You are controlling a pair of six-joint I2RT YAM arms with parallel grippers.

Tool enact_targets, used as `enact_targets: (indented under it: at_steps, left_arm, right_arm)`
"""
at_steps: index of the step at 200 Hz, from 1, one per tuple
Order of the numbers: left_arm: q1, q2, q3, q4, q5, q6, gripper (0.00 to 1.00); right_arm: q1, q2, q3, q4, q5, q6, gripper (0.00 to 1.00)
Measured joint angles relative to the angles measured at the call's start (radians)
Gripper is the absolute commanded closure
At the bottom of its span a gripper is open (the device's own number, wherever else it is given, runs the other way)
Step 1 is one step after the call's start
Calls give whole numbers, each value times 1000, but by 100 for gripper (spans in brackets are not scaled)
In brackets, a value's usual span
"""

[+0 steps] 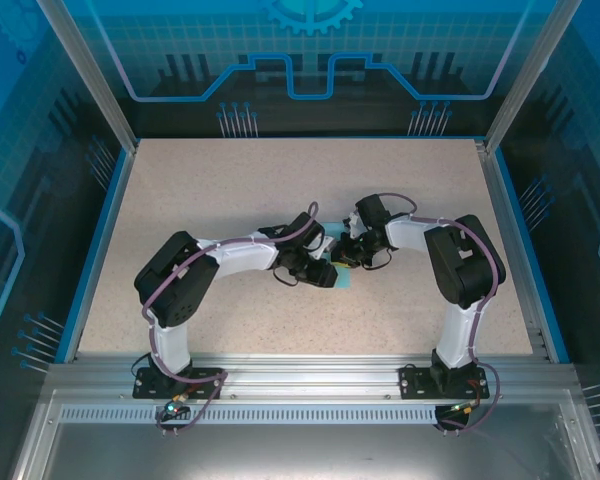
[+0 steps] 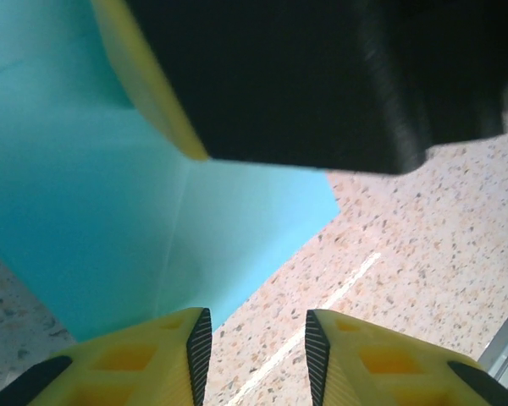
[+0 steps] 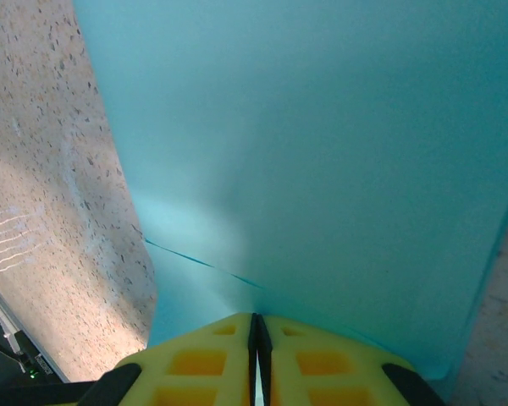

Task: Fold a paper plane with a square sheet of paper (fold left side to right side)
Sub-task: Fold the triangle a second time at the center of the table.

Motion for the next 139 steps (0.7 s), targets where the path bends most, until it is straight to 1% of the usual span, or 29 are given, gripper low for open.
enact_targets:
  at_steps: [50,63,95,114,139]
  left_arm:
    - [0,0,-47,32,0,-18,62]
    - [0,-2,-60,52,2,-29,64]
    - [3,-42,-147,165,3,-64,65]
    - [3,-71,-200,215,23,-86,64]
    - [2,-115,-237,207,60,-109,62]
  right_arm:
    - [0,0,0,0,0,-5,87]
    - [0,0,0,-1,0,-5,87]
    - [0,0,0,-1,0,-11,87]
    - [0,0,0,-2,0,-12,87]
    - [0,0,1,-2,0,-12,87]
